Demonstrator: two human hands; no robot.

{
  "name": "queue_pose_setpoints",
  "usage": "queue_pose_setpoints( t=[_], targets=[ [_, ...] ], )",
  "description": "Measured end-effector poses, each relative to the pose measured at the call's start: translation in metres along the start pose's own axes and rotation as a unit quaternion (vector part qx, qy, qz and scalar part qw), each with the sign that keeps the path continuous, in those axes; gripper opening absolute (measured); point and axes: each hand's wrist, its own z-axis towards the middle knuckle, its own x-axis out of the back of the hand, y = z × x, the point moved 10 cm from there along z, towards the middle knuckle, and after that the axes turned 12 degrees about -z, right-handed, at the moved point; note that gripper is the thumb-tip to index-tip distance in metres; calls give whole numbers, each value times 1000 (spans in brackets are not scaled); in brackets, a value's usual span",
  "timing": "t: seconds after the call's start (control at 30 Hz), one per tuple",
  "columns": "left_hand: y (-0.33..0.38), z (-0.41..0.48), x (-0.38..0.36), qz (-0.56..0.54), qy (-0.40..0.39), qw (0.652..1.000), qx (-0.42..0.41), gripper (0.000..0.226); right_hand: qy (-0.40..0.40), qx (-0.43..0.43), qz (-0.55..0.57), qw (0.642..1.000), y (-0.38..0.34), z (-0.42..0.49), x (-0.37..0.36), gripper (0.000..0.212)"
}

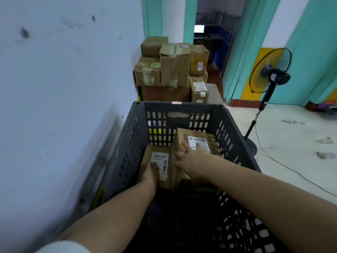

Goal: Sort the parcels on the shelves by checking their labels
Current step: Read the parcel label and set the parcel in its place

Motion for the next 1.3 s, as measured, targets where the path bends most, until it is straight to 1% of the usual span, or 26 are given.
queue_pose_setpoints(
  t=[0.03,0.07,0.1,0.13,0.17,0.2,0.23,0.27,0.33,0.37,0.4,0.43,0.47,0.53,0.57,0.63,0.7,0.77,0.83,0.97,1.03,1.1,1.17,1.2,1.27,1.3],
  targets=[
    [-5,18,-25,13,-61,998,-25,74,-2,-4,-2,1000,-1,3,-1,91],
    [-18,26,-40,1,-88,996,-9,77,-4,-5,-2,1000,-3,7,-3,93],
    [-49,28,-33,-28,-27,993,115,68,-6,-3,-3,1000,-6,9,-4,94],
    [-40,16,-43,-203,-141,966,80,60,-9,-2,-5,1000,-6,12,-5,94],
    [-38,0,-21,-306,-138,940,55,56,-10,-1,-16,1000,-6,14,-4,95],
    [-41,-26,4,-274,-86,956,65,57,-12,2,-34,999,-6,13,-1,95],
    [-34,-38,26,-272,-10,961,43,61,-10,4,-59,998,-8,12,3,94],
    [-27,-60,39,-316,-26,948,18,67,0,7,-87,996,-10,10,7,92],
    [-27,-71,37,-270,-50,961,28,78,43,29,-148,988,-16,6,13,83],
    [-23,-63,37,-214,-36,976,17,82,74,52,-178,980,-21,6,15,78],
    [-14,-60,35,-173,-40,984,-13,85,104,80,-195,972,-25,5,17,73],
    [-9,-50,35,-153,-41,987,-31,85,132,109,-195,966,-28,4,18,69],
    [-4,-45,40,-155,-33,986,-45,82,154,134,-183,962,-29,5,17,68],
    [7,-32,41,-166,-26,982,-86,72,179,168,-137,960,-26,8,16,70],
    [11,-30,37,-168,-41,981,-93,71,189,179,-121,958,-23,10,16,71],
    [15,-26,26,-152,-52,981,-110,74,204,195,-106,954,-16,16,19,73],
    [14,-23,18,-150,-55,982,-105,78,202,206,-114,951,-17,24,19,73],
    [16,-26,20,-129,-73,983,-104,76,178,219,-138,949,-22,31,15,73],
    [16,-29,27,-130,-86,983,-99,76,157,230,-135,951,-27,32,17,71],
    [24,-33,29,-126,-70,984,-101,69,64,236,-77,966,-23,28,17,57],
    [25,-37,22,-123,-62,986,-93,75,80,236,-98,964,-25,29,9,53],
    [16,-39,18,-160,-37,985,-49,78,93,225,-99,965,-24,37,0,59],
    [15,-47,20,-160,-45,986,-14,74,84,206,-95,970,-30,57,-8,75],
    [12,-49,20,-155,-54,986,11,73,83,199,-112,970,-36,65,-8,81],
    [2,-68,27,-168,-83,981,40,70,84,171,-146,971,-45,71,-1,84],
    [-6,-86,34,-209,-91,972,51,65,85,162,-145,972,-46,66,6,86]
  ],
)
